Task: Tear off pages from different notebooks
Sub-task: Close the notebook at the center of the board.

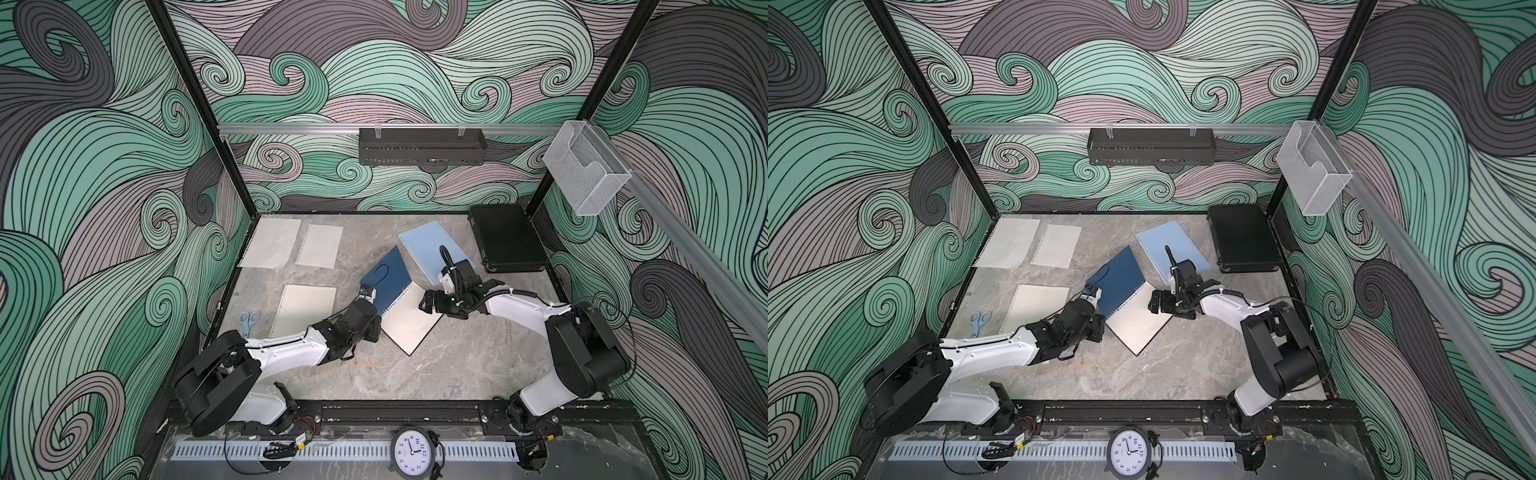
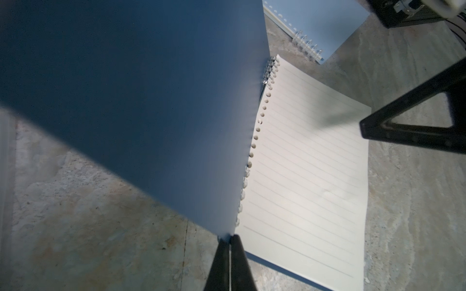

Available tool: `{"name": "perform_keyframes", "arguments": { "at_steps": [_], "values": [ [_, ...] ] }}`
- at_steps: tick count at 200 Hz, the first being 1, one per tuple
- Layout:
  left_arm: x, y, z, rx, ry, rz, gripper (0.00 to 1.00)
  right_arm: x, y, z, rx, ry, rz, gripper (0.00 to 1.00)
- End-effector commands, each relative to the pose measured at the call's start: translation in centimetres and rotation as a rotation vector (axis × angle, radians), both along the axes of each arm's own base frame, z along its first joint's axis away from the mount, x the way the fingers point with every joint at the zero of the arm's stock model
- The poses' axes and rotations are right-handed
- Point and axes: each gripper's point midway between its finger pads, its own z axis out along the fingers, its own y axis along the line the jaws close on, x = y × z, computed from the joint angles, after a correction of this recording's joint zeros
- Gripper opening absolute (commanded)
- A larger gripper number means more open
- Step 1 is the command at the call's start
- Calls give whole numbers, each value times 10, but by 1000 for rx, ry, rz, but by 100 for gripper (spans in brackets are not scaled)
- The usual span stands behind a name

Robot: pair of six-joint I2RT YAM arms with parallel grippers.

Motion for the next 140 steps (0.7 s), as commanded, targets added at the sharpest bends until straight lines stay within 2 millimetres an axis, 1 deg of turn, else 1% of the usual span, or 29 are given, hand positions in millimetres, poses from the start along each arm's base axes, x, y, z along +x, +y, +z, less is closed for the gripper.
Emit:
{"name": "perform_keyframes", "arguments": {
  "at_steps": [1,26,63,71,73,75,92,106,128,140],
  "values": [
    [2,-6,11,49,-41,-35,0,16,5,0,15,-11,2,100],
    [-3,-13,9,77,-43,-77,0,27,15,-1,47,-9,34,100],
    [-14,-32,5,142,-40,-167,0,42,35,2,116,-4,77,99],
    [-16,-37,9,150,-52,-184,0,44,40,4,141,-6,83,99],
    [-17,-37,2,172,-39,-188,0,44,41,3,146,-3,85,99],
    [-18,-38,0,181,-35,-192,0,45,42,4,153,-5,86,99],
    [-21,-47,-3,236,-42,-221,0,47,49,5,188,-1,95,99],
    [-24,-54,-5,277,-44,-245,0,47,52,5,203,1,99,99],
    [-26,-64,-7,319,-58,-264,6,45,52,5,207,3,99,99],
    [-28,-69,-7,337,-67,-277,7,44,51,4,203,5,100,99]
  ]
}}
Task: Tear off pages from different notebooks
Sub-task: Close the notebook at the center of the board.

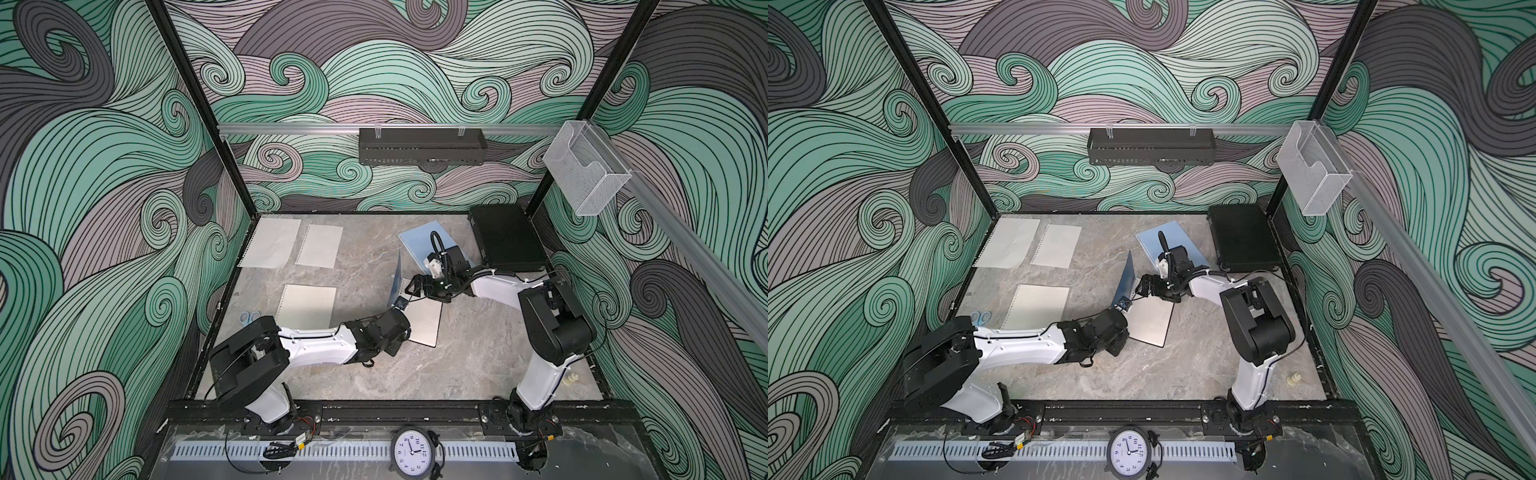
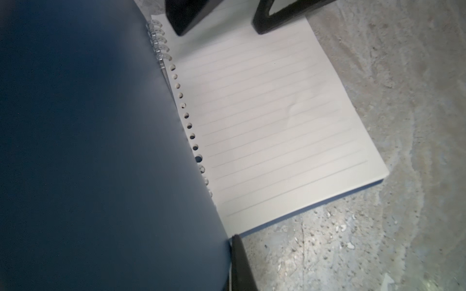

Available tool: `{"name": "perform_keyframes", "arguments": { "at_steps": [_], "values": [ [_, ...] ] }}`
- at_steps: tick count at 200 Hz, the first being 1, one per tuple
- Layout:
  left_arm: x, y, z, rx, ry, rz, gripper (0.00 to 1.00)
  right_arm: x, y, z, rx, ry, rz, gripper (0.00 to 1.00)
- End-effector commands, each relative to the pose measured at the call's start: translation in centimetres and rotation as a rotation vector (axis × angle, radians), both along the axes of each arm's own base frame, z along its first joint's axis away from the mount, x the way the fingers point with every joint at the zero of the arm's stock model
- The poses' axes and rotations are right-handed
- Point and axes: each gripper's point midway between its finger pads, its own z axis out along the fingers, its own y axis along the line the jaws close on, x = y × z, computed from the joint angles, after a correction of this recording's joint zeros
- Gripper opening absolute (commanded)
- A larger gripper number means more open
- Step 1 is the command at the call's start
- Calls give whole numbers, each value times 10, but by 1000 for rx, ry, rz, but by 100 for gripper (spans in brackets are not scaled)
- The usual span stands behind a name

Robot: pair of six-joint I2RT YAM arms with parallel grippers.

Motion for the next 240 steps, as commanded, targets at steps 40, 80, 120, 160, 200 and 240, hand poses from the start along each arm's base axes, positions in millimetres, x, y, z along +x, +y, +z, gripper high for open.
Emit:
{"name": "perform_keyframes", "arguments": {
  "at_steps": [40,80,120,160,200,240],
  "values": [
    [-1,-23,12,100,-77,-74,12,-9,-1,-2,22,27,8,99],
    [-5,-29,16,180,-110,-112,13,-14,-2,-7,51,47,-6,99],
    [-12,-41,13,229,-114,-158,14,-32,-10,-18,58,69,-37,99],
    [-27,-47,13,262,-118,-201,19,-51,-25,-13,27,55,-44,99],
    [-43,-42,39,174,-99,-229,35,-58,-47,14,26,8,-70,100],
    [-53,-44,80,50,-113,-279,45,-65,-59,15,9,8,-83,100]
  ]
}}
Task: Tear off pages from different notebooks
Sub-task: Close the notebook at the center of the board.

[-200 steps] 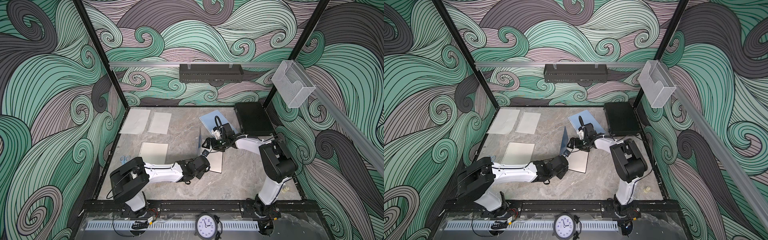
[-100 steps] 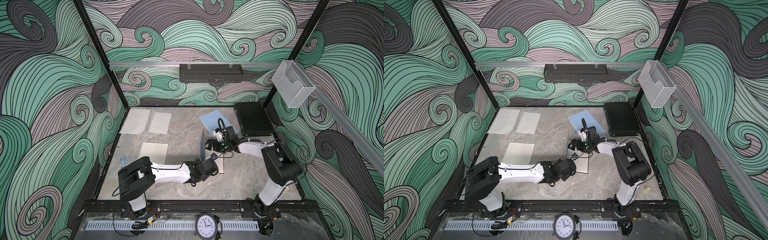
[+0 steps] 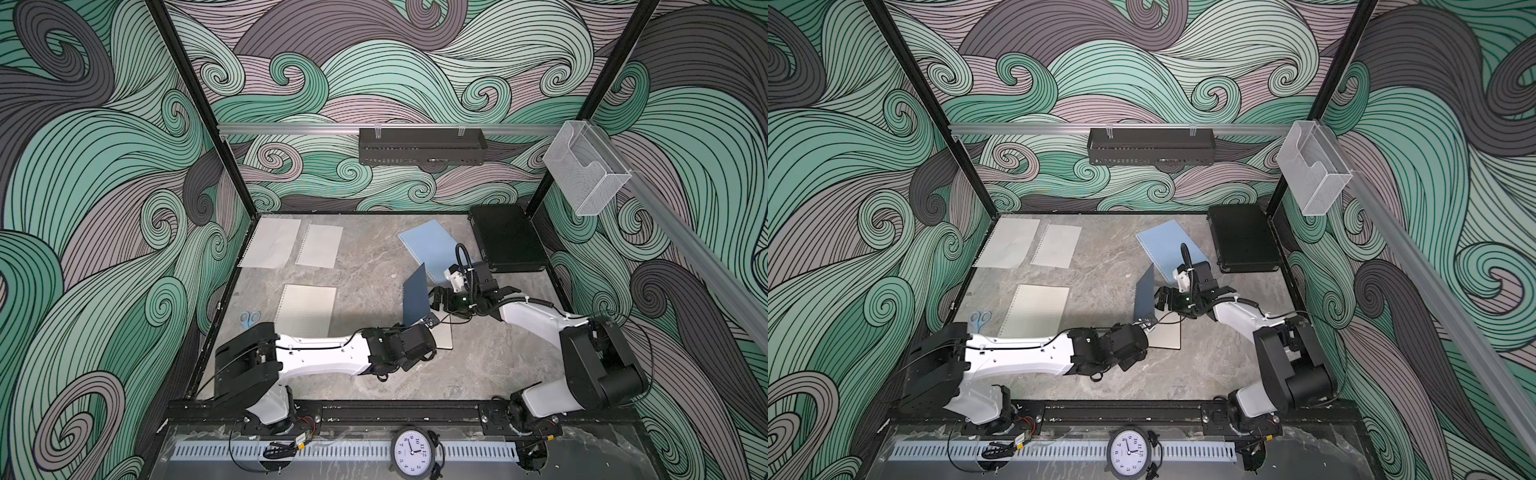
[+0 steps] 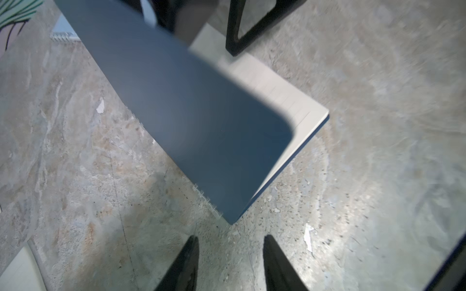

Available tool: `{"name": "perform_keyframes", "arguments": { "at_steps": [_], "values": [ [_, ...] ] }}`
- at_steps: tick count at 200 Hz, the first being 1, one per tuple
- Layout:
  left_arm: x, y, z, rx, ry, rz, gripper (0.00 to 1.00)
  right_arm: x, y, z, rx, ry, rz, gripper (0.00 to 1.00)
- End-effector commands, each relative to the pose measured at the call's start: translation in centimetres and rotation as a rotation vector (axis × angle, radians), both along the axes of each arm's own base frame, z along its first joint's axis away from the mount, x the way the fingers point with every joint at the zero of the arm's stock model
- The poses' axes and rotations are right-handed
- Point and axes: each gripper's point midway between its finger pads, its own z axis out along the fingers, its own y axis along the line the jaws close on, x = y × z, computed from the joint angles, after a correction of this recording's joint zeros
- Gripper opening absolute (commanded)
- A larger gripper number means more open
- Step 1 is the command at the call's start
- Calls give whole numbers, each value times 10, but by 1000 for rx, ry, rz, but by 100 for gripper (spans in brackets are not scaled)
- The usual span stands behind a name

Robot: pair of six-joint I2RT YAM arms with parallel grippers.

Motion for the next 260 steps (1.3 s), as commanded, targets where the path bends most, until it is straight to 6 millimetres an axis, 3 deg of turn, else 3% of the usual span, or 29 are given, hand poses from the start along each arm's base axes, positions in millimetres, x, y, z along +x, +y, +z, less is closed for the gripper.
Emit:
{"name": "perform_keyframes", "arguments": {
  "at_steps": [1,36,59,95,122,159,223,260],
  "values": [
    [-8,-2,25,-61,10,-42,45,-11,-11,-10,-41,37,-4,100],
    [9,8,48,-164,24,41,52,-10,-36,-9,-53,31,-73,100],
    [33,30,45,-221,91,169,54,-13,-59,-4,-88,24,-120,100],
    [74,63,21,-284,266,377,57,-23,-88,4,-149,14,-169,100],
    [95,66,-9,-245,402,472,57,-25,-90,-1,-171,32,-155,100],
    [110,46,-46,-196,531,502,54,-27,-89,-11,-192,51,-134,96],
    [118,30,-75,-184,601,541,51,-23,-72,-34,-251,98,-55,78],
    [115,27,-84,-197,629,547,44,-19,-63,-42,-295,124,-20,68]
  ]
}}
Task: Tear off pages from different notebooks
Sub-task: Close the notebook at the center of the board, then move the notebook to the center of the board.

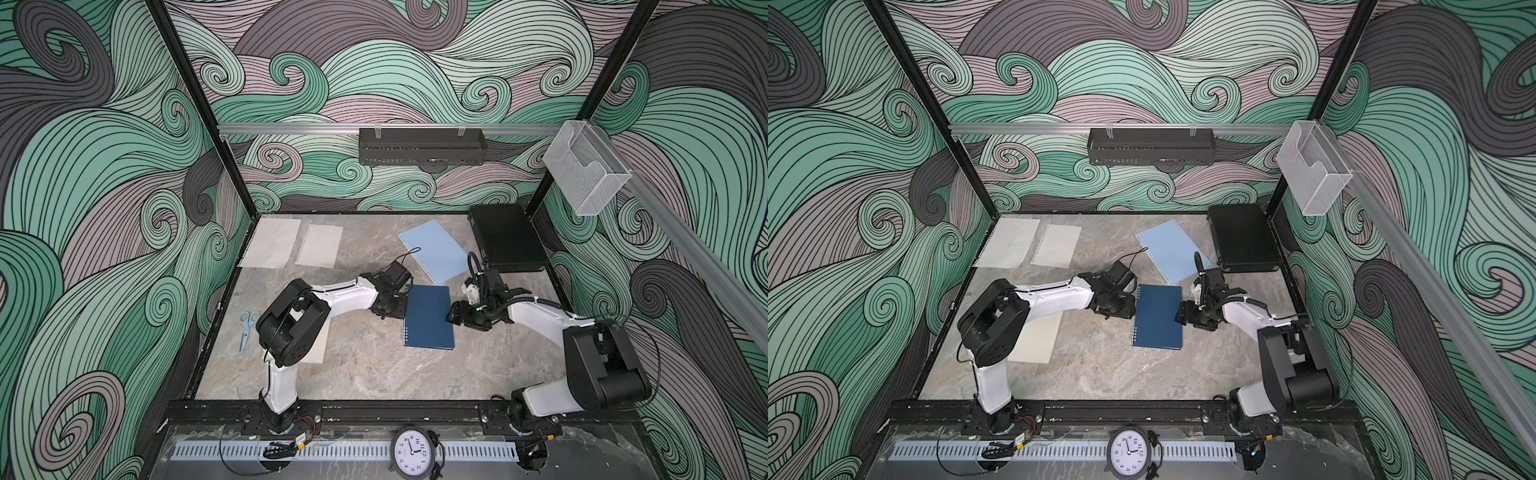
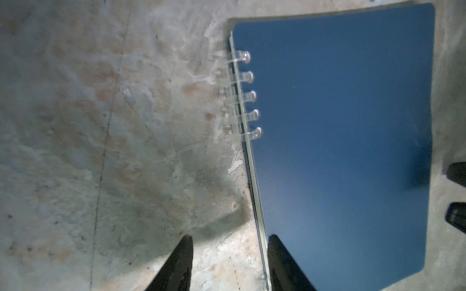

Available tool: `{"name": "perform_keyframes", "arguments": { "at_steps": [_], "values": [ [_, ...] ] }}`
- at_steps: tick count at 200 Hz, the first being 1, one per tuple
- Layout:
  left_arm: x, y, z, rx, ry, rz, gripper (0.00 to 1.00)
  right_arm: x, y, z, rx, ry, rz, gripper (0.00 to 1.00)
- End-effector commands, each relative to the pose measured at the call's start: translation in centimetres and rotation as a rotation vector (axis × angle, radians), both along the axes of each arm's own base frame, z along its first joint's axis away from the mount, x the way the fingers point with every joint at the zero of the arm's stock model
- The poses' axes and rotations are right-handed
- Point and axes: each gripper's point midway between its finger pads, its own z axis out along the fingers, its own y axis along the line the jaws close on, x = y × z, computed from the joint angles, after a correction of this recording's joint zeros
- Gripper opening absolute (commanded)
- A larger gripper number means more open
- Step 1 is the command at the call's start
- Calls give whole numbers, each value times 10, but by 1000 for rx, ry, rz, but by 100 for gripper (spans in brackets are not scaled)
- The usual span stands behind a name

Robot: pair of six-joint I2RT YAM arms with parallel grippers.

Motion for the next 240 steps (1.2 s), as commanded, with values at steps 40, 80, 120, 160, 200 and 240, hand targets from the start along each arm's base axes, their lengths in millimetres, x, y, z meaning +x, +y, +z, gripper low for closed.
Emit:
{"name": "perform_keyframes", "arguments": {
  "at_steps": [40,80,120,160,200,240],
  "values": [
    [-4,-10,-10,-51,58,6,39,12,13,-2,-37,-2,46,61],
    [-11,-22,-14,-89,76,-20,35,6,20,-9,-34,40,65,50],
    [-38,-46,-20,-101,94,-88,32,-10,14,-7,-40,64,24,39],
    [-65,-59,-28,-95,124,-136,30,-27,1,-8,-85,85,-17,37],
    [-73,-82,-34,-124,146,-153,30,-41,-11,-9,-117,109,-55,47],
    [-83,-115,-34,-182,174,-179,30,-27,-44,8,-177,79,-136,65]
  ]
}}
